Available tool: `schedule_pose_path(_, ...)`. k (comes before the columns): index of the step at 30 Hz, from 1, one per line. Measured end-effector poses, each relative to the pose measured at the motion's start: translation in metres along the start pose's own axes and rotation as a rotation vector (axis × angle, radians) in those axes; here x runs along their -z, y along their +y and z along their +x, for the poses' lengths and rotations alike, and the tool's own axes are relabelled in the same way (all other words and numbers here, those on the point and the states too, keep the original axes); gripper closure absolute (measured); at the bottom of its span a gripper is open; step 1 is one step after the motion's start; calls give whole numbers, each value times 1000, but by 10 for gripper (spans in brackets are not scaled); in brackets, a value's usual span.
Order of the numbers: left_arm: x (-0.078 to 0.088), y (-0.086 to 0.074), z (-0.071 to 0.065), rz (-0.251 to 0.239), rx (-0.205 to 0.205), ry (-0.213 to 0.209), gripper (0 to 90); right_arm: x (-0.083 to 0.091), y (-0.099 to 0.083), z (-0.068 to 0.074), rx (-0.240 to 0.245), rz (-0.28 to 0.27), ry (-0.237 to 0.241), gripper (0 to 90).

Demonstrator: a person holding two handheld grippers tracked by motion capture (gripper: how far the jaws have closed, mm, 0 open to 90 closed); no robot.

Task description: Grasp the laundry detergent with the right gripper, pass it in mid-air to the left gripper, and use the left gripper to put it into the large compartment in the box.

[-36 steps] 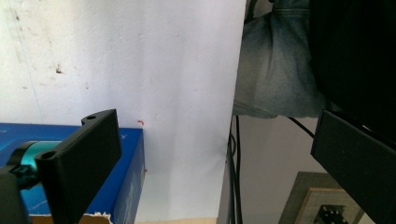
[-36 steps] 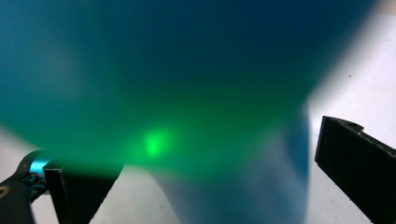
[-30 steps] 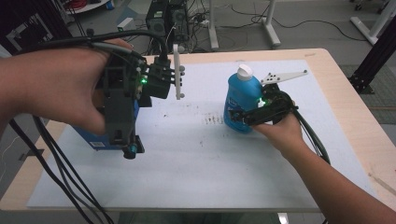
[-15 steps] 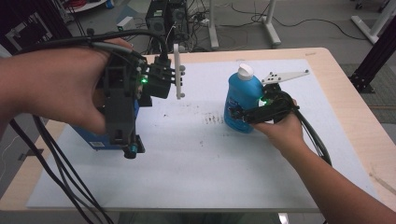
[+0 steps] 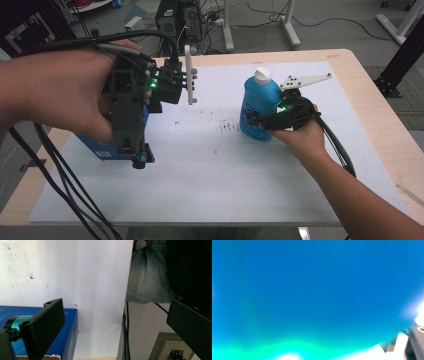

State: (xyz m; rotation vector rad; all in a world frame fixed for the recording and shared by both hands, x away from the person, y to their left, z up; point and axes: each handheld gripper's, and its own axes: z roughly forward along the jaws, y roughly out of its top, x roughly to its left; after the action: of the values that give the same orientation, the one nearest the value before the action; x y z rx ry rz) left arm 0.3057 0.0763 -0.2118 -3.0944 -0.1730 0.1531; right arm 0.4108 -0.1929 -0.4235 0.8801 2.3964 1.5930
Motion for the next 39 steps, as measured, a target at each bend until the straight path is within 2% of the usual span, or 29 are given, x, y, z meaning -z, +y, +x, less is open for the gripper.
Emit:
schedule_pose_path(11,0,0,0,0,-1,1,17,0,0,1,14,-3,-18,284)
schedule_pose_path(13,0,0,0,2,-1,1,17,1,0,1,26,-6,-15,329)
schedule_pose_path(29,0,0,0,5,3,1,17,-2,0,5,54,-7,-30,399)
schedule_pose_path(36,0,1,0,4,0,0,17,-1,0,7,87,-8,-47,433)
schedule_pose_path(39,-1,1,1,3,5,-1,17,-1,1,9,123,-9,-62,452)
